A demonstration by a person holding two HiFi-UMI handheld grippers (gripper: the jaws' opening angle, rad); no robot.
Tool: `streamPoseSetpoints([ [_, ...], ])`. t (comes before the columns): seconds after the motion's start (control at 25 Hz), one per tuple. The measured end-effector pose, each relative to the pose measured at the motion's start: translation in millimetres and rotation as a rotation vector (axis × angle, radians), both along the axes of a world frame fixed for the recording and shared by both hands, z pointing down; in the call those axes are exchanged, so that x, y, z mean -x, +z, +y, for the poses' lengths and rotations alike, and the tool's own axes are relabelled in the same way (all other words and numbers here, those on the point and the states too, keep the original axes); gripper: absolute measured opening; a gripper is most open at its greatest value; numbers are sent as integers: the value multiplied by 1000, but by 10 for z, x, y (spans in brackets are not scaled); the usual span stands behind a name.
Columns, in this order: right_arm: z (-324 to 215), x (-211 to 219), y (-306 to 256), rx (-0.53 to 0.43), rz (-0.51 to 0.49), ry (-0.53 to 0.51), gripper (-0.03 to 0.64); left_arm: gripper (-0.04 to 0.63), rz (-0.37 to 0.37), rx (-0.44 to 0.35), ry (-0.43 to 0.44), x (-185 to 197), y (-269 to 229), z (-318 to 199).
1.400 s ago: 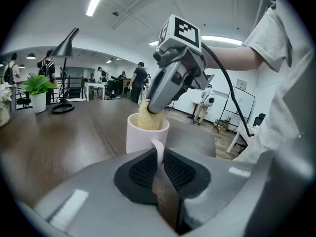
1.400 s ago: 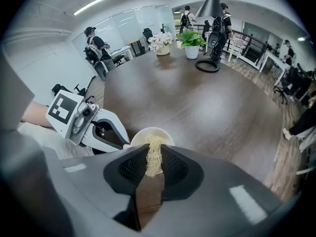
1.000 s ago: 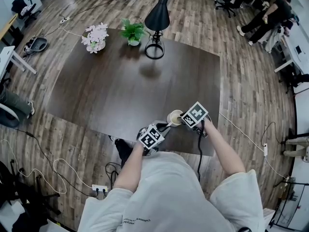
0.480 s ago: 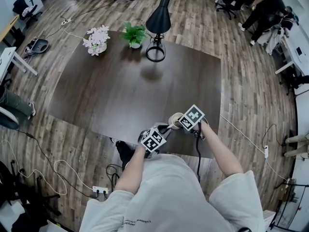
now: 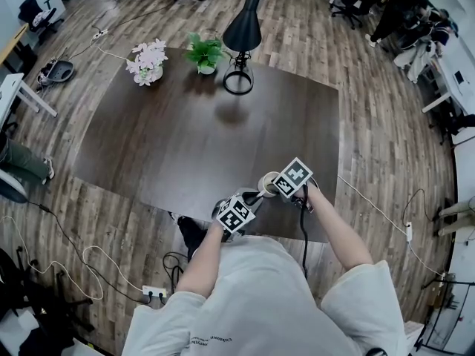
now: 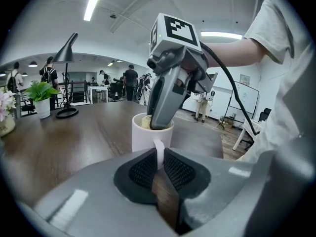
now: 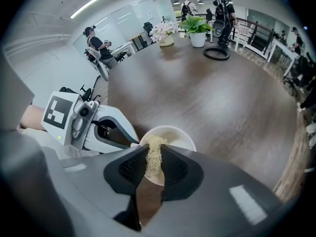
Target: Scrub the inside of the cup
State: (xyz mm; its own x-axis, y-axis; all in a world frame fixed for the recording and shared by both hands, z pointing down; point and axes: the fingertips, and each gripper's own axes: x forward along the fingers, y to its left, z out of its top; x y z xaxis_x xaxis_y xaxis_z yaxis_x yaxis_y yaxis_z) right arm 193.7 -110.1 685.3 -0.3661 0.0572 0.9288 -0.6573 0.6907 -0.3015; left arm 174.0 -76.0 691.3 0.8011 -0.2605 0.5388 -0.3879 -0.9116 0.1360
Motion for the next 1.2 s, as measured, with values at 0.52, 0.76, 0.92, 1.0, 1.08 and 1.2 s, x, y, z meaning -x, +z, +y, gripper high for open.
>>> streamPoseSetpoints([
  [0.52,-233,31,22,-63,-29,96,92,43,26,29,-1,-20,11,-57],
  [0.76,-340,-21,-24,-176,27,78,91,43,34,39,8,-31,-1,-45],
  [0.92,-355,-34,-44,-248,94,0,91,43,43,35,7,-35,-18,-52],
  [1.0,-338,-48,-34,-257,141,-42,91,43,46,37,5,-34,-13,-46],
  [1.08,-300,-62,-17,-228,189,-74,92,42,37,44,0,-16,6,-35],
  [1.2,-215,-52,2,-148,228,-118,92,43,35,40,-9,-3,13,-44],
])
